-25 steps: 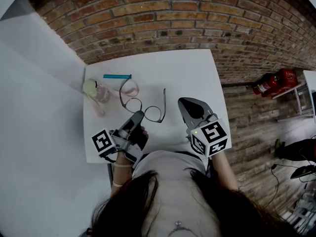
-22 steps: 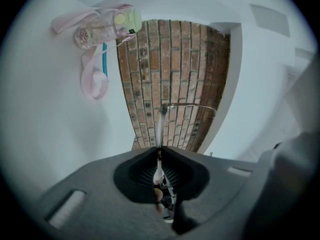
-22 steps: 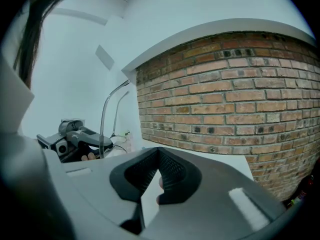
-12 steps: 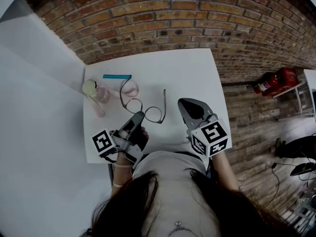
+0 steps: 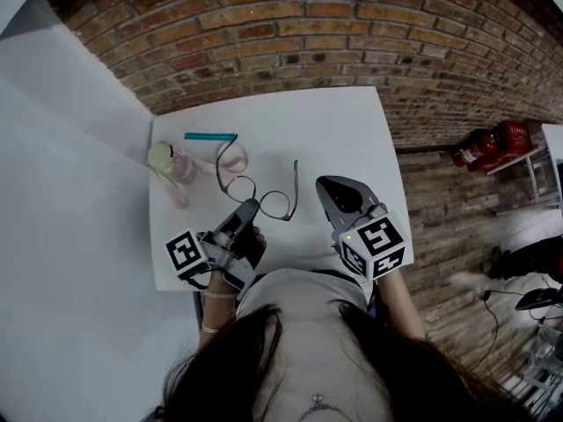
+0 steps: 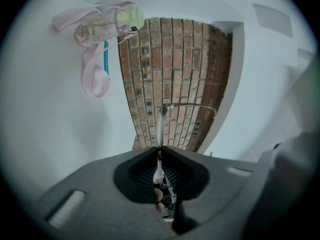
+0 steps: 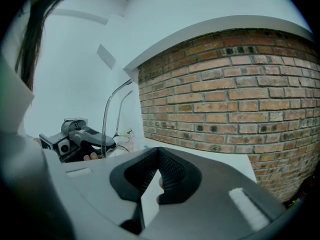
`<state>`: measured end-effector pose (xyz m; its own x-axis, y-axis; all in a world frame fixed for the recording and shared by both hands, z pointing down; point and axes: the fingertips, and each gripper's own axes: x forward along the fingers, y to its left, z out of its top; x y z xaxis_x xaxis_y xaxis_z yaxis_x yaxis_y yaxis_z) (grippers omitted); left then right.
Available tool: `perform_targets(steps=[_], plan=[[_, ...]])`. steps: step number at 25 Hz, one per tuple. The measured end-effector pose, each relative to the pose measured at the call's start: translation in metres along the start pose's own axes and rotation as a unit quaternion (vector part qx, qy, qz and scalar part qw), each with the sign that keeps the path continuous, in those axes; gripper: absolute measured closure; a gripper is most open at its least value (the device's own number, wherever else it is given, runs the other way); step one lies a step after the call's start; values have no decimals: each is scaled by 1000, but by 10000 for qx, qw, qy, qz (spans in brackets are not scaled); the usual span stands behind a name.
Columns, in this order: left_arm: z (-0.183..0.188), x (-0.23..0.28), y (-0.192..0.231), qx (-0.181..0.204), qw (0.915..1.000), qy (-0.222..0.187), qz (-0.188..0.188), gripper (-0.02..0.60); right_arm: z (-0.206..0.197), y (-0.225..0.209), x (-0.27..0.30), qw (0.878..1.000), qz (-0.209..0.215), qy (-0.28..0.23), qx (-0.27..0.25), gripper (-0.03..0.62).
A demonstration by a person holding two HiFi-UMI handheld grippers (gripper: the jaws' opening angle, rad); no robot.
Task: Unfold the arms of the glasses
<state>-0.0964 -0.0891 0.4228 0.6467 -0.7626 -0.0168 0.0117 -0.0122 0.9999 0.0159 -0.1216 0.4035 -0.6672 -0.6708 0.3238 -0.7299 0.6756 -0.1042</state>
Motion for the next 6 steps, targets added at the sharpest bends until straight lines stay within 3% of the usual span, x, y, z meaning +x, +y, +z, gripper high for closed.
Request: perform_targets(steps=[6], plan=[[-3,-1,-1,-35,10000,16,-1,560,4,3,-2,10000,9,-43,-34,588]])
